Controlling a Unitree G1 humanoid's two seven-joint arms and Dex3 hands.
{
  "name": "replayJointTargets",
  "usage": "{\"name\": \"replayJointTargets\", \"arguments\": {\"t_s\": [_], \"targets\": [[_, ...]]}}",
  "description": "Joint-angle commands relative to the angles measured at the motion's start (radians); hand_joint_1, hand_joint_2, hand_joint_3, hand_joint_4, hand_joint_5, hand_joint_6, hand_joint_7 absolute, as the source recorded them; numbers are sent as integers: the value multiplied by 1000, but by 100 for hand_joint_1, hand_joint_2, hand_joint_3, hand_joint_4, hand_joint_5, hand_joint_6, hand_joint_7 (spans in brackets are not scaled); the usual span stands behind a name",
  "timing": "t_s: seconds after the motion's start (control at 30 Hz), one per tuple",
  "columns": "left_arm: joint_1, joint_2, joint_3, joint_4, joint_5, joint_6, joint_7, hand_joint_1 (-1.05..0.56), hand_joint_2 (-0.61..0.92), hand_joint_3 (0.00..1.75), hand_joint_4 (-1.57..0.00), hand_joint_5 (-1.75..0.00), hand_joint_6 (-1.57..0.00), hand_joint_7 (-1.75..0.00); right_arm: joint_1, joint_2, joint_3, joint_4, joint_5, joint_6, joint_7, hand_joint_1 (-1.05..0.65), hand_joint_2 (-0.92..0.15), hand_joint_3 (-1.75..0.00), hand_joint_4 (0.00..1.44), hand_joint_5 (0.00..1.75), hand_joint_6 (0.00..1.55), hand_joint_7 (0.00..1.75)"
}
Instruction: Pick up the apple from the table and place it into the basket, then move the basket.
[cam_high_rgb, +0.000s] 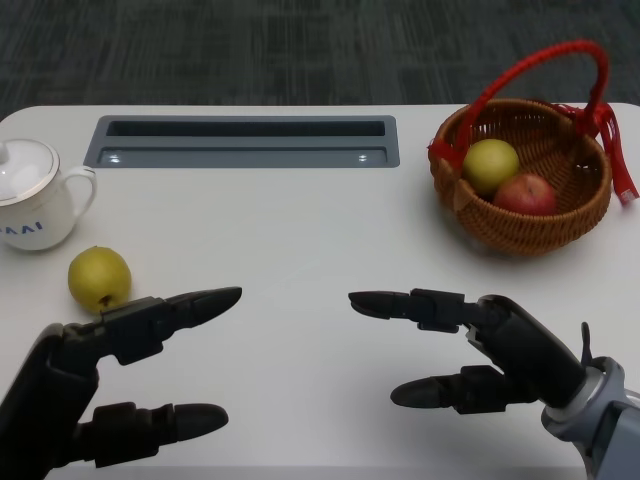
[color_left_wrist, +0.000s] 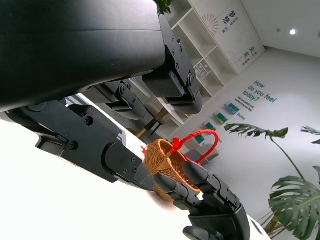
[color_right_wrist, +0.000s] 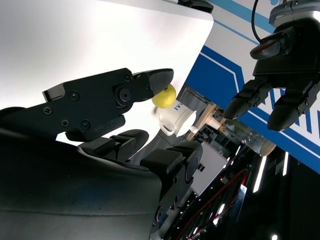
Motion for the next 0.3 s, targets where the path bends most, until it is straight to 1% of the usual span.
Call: {"name": "replayJointTargets", "arguments": {"t_s": [0.03,0.3], "targets": [[-5,13,3,-8,-11,-5,-10,-20,76,0,-74,0,-70,0,11,-12,-13,-14,12,-4,-6,-24,-92,-1,56,0,51,0],[-8,15,0,-5,-20,-4,-18,-21,76,0,-74,0,-70,0,15,-16,-16,-22,10,1,-9,-26,-91,0,55,0,51,0]]}}
